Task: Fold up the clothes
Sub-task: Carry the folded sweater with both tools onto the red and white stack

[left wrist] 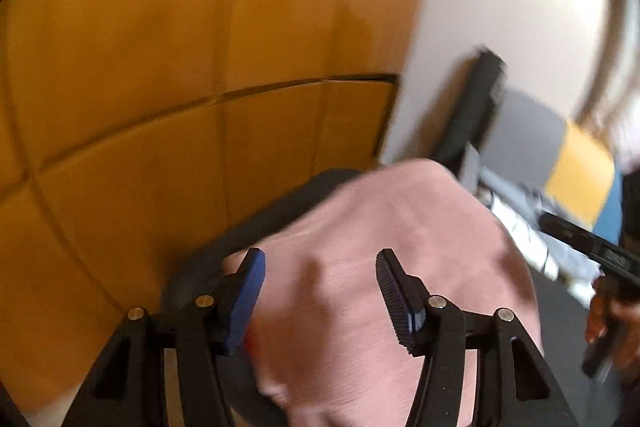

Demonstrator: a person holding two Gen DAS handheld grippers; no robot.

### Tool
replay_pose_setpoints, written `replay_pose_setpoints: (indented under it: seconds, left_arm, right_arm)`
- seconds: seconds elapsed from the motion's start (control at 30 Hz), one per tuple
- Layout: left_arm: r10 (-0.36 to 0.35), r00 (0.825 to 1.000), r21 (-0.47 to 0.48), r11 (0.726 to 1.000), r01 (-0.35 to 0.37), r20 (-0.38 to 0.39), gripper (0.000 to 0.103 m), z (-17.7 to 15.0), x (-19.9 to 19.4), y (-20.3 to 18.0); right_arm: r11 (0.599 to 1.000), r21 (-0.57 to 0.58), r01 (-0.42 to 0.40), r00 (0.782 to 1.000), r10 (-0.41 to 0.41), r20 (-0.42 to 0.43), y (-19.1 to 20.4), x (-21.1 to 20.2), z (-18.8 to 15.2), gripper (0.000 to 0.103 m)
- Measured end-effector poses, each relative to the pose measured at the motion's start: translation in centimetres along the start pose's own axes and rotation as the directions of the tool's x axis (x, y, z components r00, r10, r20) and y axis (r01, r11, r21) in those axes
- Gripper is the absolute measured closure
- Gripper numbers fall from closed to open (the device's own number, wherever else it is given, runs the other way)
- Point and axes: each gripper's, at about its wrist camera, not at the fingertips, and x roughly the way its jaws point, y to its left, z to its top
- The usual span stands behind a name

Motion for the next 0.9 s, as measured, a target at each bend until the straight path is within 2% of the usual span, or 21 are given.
replay_pose_setpoints:
  seconds: [0.1,0.17,0.27,0.33,0.43,0.53,0.57,0.7,0.8,0.87,0.9]
  left_arm:
    - [0.067,0.996,0.085,0.994,-0.062,-0.055,0.044,-0.4,3.4,-2.0]
    - [0.132,0.985,0.120,0.986,-0.119,-0.107,0.044,-0.9,6.2,-2.3]
    - [0.189,0.970,0.086,0.980,-0.178,-0.151,0.043,-2.6,8.1,-0.2]
    - [0.189,0.971,0.031,0.982,-0.187,-0.146,0.043,-3.9,8.0,1.7]
    - [0.191,0.974,-0.014,0.981,-0.194,-0.120,0.043,-5.7,7.4,3.6]
    - [0.210,0.974,-0.031,0.977,-0.213,-0.083,0.042,-7.2,6.9,4.0]
    - [0.220,0.973,-0.038,0.974,-0.223,-0.071,0.042,-7.6,6.7,3.9]
    - [0.240,0.970,-0.034,0.970,-0.242,-0.045,0.042,-7.3,6.7,2.6]
    - [0.252,0.967,-0.047,0.966,-0.254,-0.046,0.033,-7.1,5.2,2.2]
    - [0.258,0.965,-0.104,0.959,-0.262,-0.056,0.014,-7.2,3.3,2.2]
    - [0.255,0.965,-0.152,0.953,-0.261,-0.058,0.013,-7.7,2.0,2.2]
  right_arm:
    - [0.998,-0.053,-0.020,0.999,0.018,-0.044,2.0,2.4,-0.3,0.065]
    - [0.997,-0.081,-0.006,0.998,0.000,-0.070,2.8,3.5,-1.1,0.065]
    - [0.996,-0.088,-0.024,0.994,0.014,-0.112,2.8,5.7,-0.7,0.065]
    - [0.993,-0.109,-0.049,0.986,0.031,-0.163,3.0,7.9,0.3,0.065]
    - [0.965,-0.263,0.007,0.976,-0.063,-0.207,5.5,10.1,0.1,0.064]
    - [0.907,-0.414,0.080,0.974,-0.159,-0.159,7.8,10.5,-1.5,0.062]
    - [0.906,-0.414,0.094,0.976,-0.166,-0.141,7.7,10.7,-1.8,0.062]
    - [0.945,-0.317,0.083,0.984,-0.128,-0.123,6.1,10.4,-2.1,0.061]
    - [0.933,-0.350,0.080,0.983,-0.132,-0.130,6.5,8.7,-1.6,0.055]
    - [0.911,-0.394,0.124,0.979,-0.177,-0.102,7.4,6.6,-1.6,0.049]
    - [0.910,-0.383,0.157,0.979,-0.195,-0.064,7.6,5.1,-1.9,0.039]
